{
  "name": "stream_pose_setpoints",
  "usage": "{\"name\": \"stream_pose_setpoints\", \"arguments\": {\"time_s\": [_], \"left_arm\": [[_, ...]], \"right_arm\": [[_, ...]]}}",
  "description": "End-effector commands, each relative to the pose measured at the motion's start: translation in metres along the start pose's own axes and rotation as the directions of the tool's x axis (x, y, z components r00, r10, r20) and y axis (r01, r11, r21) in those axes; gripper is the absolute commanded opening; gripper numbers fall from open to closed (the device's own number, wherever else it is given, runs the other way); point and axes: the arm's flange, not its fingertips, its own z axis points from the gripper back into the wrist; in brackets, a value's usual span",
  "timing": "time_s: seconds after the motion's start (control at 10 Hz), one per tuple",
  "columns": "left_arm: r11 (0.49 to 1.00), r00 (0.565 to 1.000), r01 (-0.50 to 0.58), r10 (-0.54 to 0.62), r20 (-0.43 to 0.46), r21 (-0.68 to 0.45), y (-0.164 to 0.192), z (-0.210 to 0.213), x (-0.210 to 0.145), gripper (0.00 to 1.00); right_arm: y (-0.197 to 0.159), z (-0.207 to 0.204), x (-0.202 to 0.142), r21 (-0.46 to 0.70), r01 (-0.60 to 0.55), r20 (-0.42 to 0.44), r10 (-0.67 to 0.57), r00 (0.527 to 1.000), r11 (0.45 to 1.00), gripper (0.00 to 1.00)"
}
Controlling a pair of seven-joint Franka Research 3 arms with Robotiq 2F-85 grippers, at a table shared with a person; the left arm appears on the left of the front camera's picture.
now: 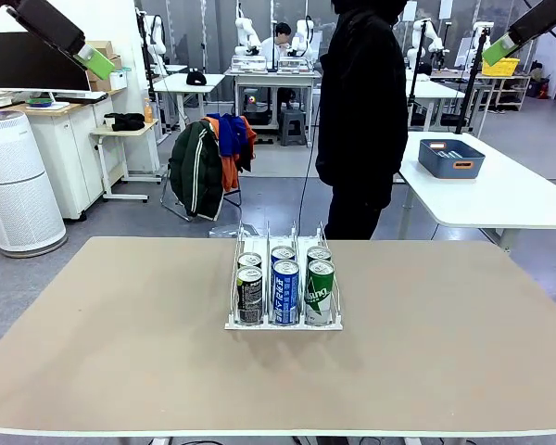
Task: Fill the beverage cans into the dispenser.
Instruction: Pick up the Ionic drink handed by the human.
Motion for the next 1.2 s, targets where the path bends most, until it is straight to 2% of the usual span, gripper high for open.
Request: {"name": "stream_pose_setpoints", "arguments": {"time_s": [0.0, 0.2, 0.4, 0.5, 1.1], "left_arm": [[0.999, 0.998, -0.010, 0.012, 0.062, -0.036, 0.005, 0.005, -0.010, 1.00], [0.998, 0.996, -0.023, 0.027, 0.081, -0.059, 0.013, 0.011, -0.012, 1.00], [0.999, 0.999, -0.007, 0.009, 0.052, -0.042, 0.016, 0.007, -0.013, 1.00], [0.999, 0.997, -0.045, 0.047, 0.060, -0.029, 0.014, 0.013, -0.010, 1.00], [0.999, 0.997, -0.045, 0.047, 0.060, -0.029, 0.014, 0.013, -0.010, 1.00]], "right_arm": [[-0.012, 0.005, -0.002, 0.051, 0.005, 0.032, -0.007, 0.999, 0.999, 1.00], [-0.015, 0.011, -0.006, 0.051, 0.012, 0.056, -0.015, 0.998, 0.999, 1.00], [-0.013, 0.008, -0.005, 0.036, 0.006, 0.041, -0.007, 0.999, 0.999, 1.00], [-0.016, 0.011, -0.006, 0.021, 0.026, 0.055, -0.027, 0.998, 0.999, 1.00], [-0.016, 0.011, -0.006, 0.021, 0.026, 0.055, -0.027, 0.998, 0.999, 1.00]]}}
